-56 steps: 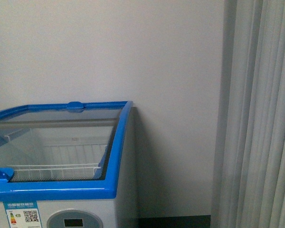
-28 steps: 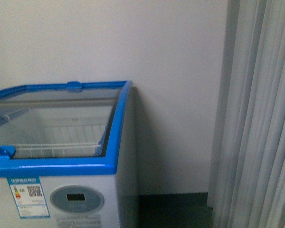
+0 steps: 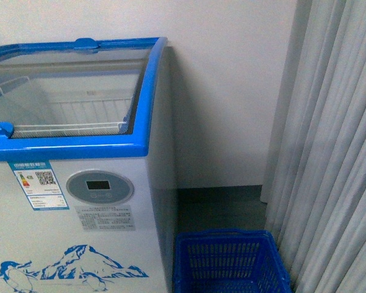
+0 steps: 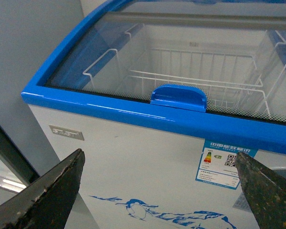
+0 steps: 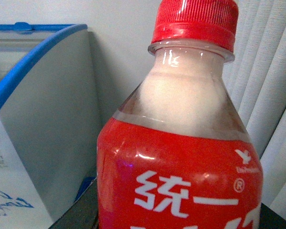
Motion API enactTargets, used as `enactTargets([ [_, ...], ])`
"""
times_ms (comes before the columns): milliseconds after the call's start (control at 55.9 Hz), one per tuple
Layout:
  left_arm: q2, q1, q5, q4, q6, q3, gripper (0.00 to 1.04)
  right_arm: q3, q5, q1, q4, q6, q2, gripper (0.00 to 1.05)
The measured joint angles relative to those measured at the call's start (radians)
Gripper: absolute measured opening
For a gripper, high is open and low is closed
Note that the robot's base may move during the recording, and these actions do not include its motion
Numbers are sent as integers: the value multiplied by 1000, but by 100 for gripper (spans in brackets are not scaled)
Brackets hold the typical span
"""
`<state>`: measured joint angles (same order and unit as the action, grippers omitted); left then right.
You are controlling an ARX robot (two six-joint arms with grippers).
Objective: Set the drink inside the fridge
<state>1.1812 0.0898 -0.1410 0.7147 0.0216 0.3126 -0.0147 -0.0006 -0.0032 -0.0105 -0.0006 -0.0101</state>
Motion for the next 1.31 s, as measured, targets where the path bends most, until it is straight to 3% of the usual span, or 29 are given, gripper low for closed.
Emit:
enactTargets([
  [394,275,95,52,17,98,204,97,0,1,0,0,0,0,42],
  [1306,518,127,120,-68,233,425,97,0,0,0,0,0,0,42],
])
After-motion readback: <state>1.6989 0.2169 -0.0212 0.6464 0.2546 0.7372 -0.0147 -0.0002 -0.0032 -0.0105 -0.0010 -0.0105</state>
